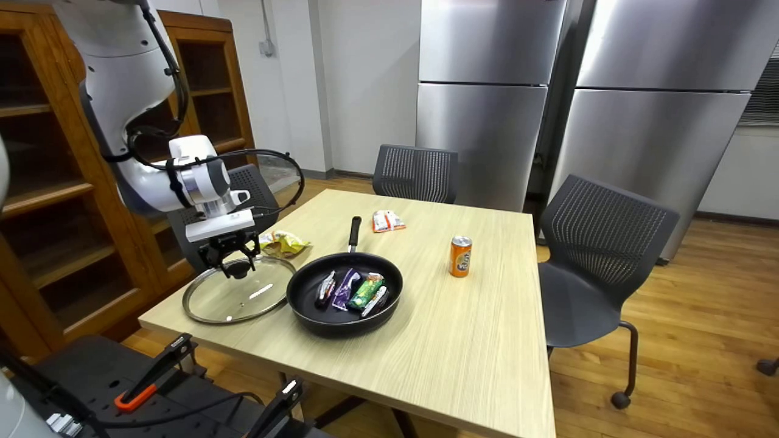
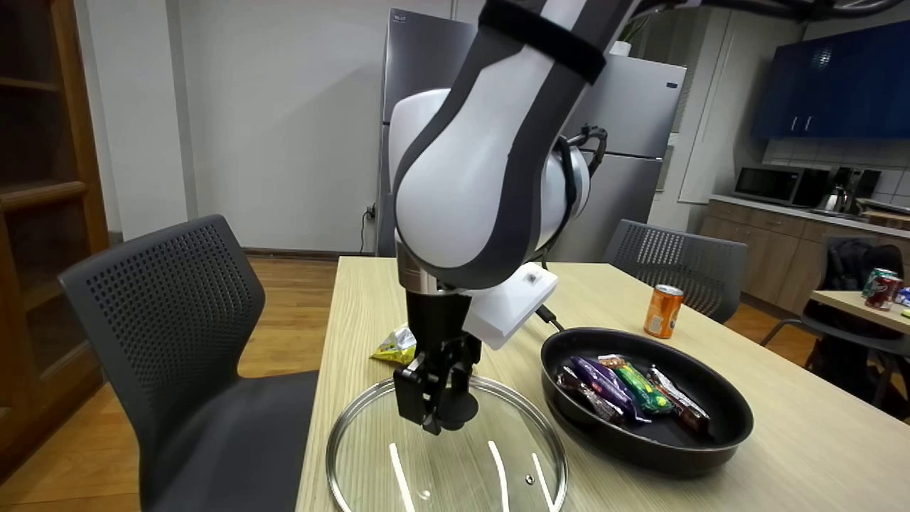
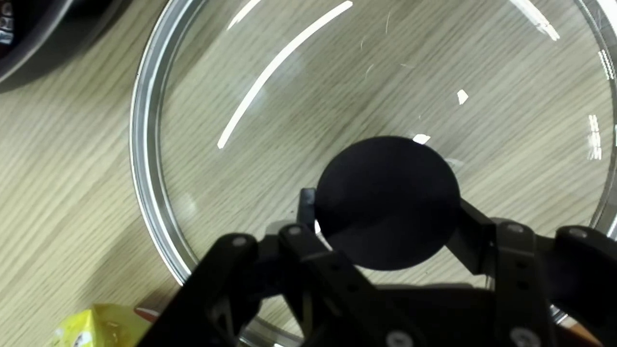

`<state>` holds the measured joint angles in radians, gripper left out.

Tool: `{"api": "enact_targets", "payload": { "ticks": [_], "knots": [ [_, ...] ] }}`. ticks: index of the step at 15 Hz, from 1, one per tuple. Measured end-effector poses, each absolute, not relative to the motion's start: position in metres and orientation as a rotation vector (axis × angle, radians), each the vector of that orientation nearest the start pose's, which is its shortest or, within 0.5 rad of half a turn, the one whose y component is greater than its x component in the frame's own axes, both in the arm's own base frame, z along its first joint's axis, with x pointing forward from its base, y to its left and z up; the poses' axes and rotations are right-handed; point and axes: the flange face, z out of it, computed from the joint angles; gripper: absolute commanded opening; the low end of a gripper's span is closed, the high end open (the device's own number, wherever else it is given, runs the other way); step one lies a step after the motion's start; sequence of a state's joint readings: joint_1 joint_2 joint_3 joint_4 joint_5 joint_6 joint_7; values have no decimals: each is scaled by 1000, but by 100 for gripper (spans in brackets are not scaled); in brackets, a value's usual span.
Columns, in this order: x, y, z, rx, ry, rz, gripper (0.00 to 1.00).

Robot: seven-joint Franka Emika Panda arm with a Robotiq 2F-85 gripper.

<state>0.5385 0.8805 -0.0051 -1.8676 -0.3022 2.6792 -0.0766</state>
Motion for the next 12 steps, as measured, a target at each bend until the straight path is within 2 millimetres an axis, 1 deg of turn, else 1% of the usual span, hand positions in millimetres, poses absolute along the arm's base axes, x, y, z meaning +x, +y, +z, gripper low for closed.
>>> {"api": "enact_targets", "payload": {
  "ticks": [6,12],
  "knots": [
    [496,319,34,-2932,-1471,81,38],
    [480,318,37,-2912,-1499,107,38]
  ]
}}
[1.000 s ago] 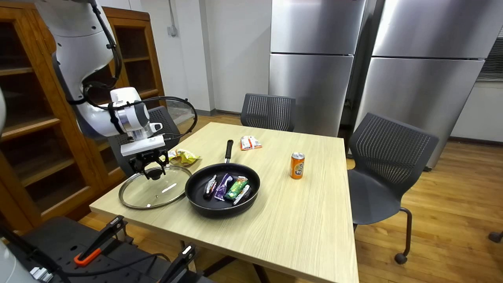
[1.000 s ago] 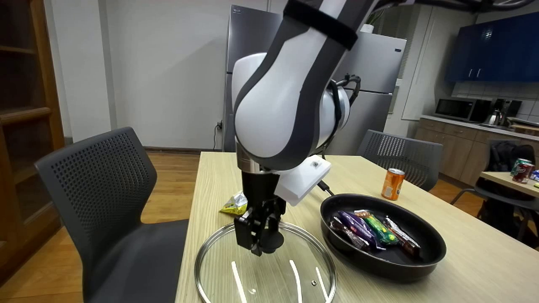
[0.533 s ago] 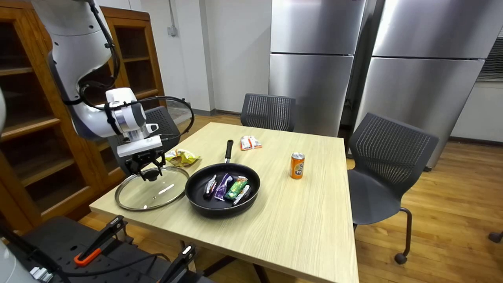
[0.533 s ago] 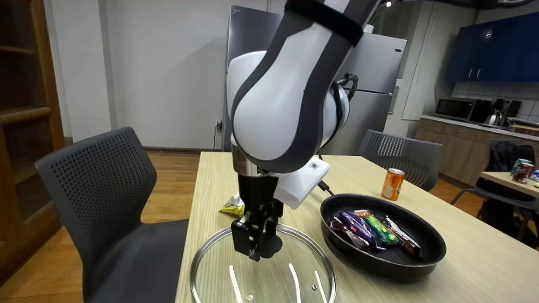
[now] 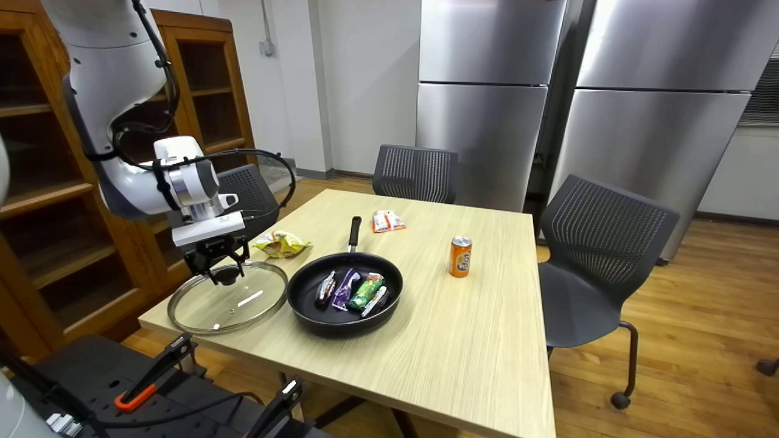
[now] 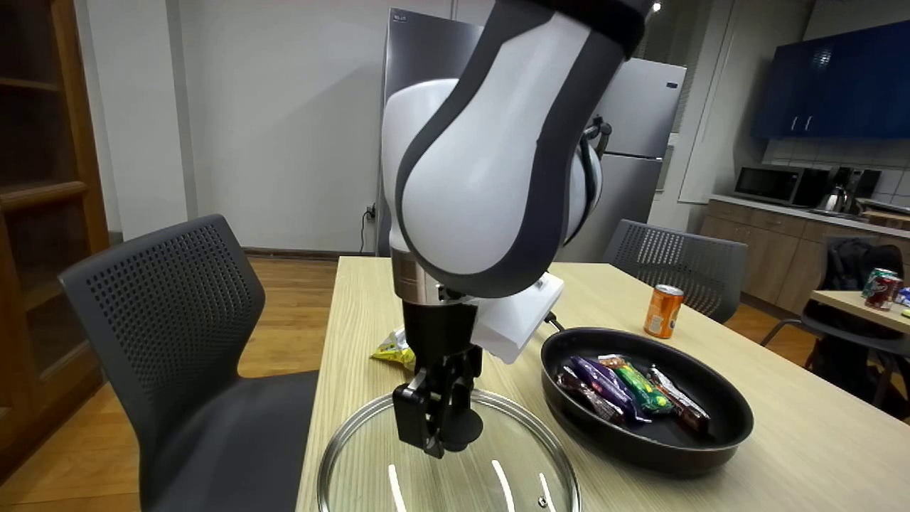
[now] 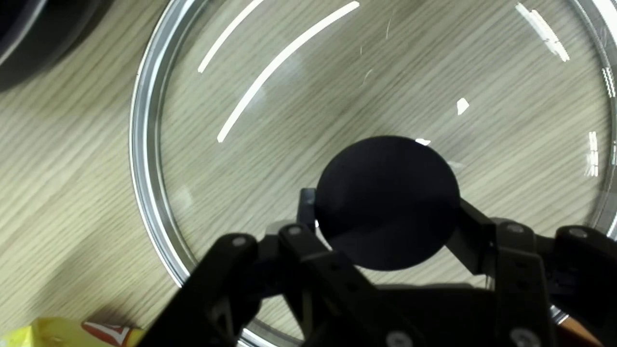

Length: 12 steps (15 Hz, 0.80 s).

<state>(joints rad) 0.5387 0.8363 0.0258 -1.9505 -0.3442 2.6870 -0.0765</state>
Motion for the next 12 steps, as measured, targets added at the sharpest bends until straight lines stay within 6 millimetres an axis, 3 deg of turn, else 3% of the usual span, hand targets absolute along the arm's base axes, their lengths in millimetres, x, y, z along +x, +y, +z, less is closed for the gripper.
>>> {"api": "enact_targets", "payload": {
  "ticks": [5,12],
  "knots": [
    [470,317,44,-2897,-1521,103,38],
    [464,317,69,-2877,-1568,49,38]
  ]
}}
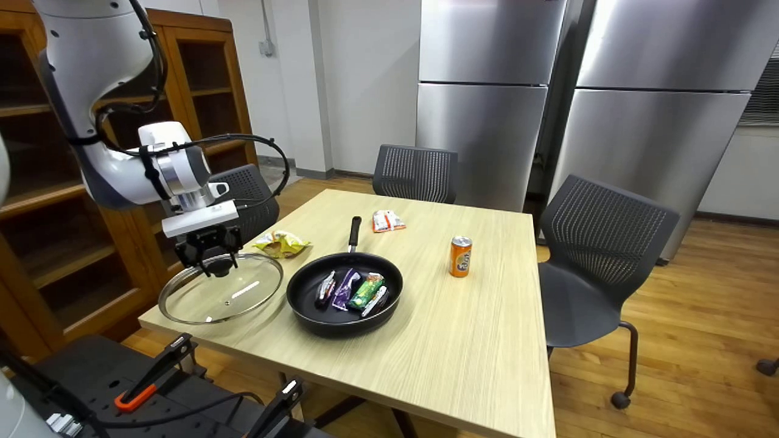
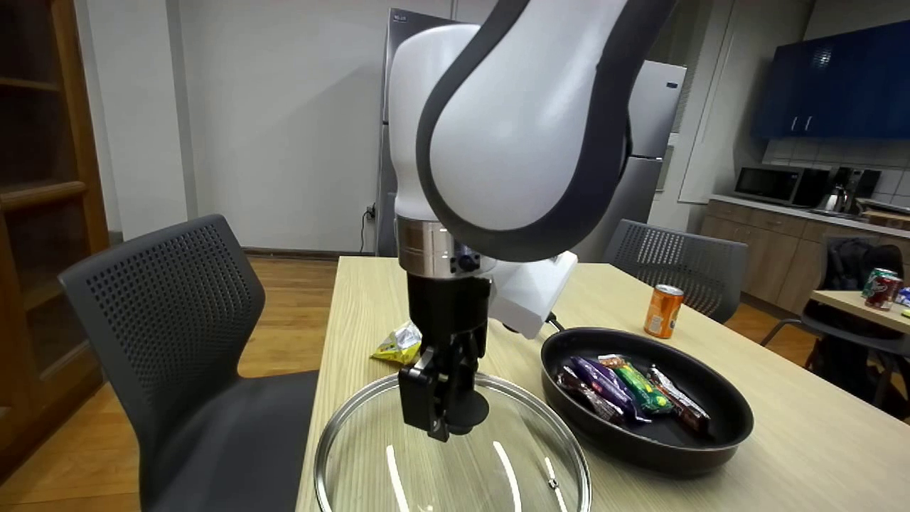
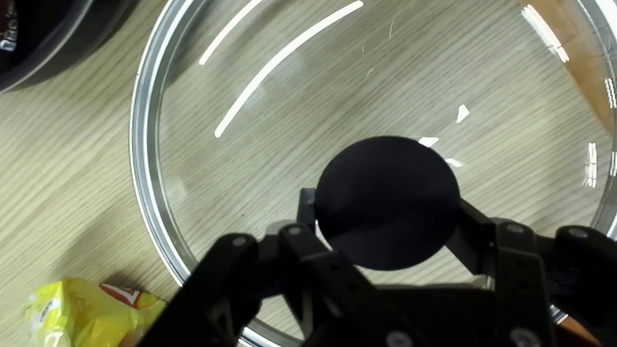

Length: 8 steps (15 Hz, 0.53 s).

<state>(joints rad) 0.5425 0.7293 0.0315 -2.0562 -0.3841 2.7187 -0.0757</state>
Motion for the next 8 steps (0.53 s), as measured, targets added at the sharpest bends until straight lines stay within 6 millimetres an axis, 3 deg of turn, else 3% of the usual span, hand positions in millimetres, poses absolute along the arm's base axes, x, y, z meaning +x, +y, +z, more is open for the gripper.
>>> {"api": "enact_targets", "payload": {
  "ticks": [8],
  "knots": [
    [456,317,100,-2858,-1618,-11,38]
  ]
}}
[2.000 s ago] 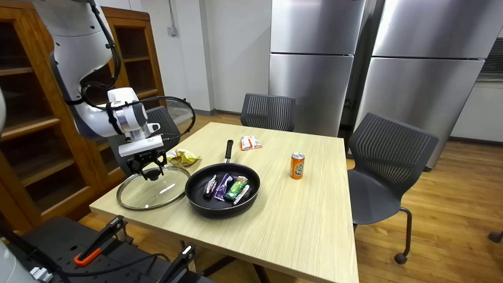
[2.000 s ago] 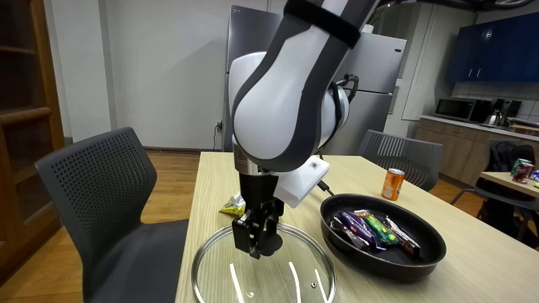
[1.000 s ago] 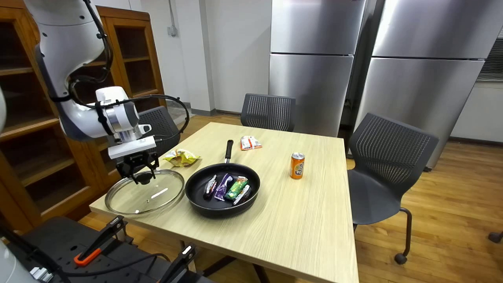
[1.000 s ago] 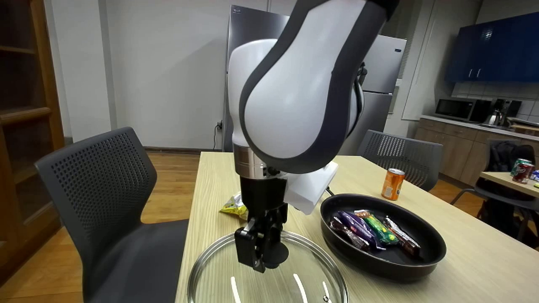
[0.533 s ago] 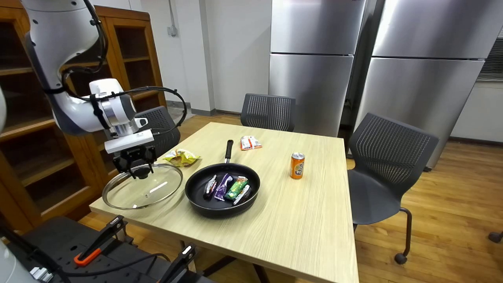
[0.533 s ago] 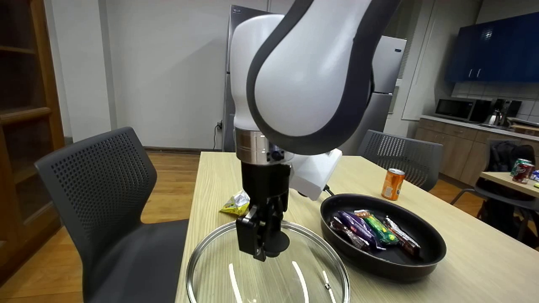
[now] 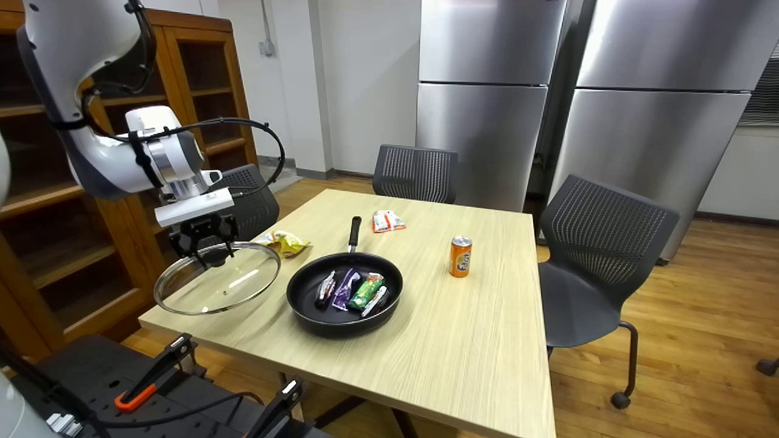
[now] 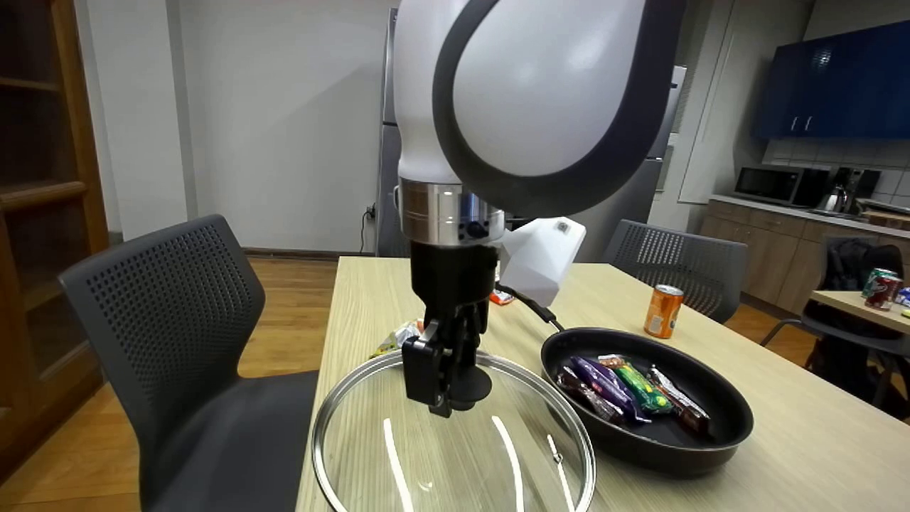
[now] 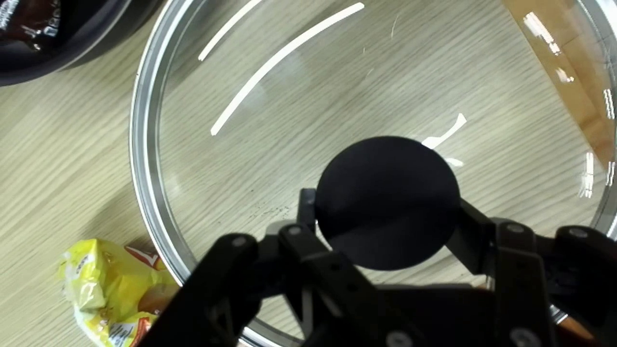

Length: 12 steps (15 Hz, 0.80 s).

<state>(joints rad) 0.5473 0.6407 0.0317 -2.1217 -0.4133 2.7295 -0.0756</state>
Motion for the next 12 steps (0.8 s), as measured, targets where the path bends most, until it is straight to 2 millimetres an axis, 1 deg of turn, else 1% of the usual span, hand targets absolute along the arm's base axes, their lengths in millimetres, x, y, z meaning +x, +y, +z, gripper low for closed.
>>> {"api": "enact_targets", "payload": {
  "ticks": [6,12],
  "knots": [
    [452,309,120,-2859,-1632,-34,38],
    [458,286,136,-2893,-1577,-49,38]
  ]
}}
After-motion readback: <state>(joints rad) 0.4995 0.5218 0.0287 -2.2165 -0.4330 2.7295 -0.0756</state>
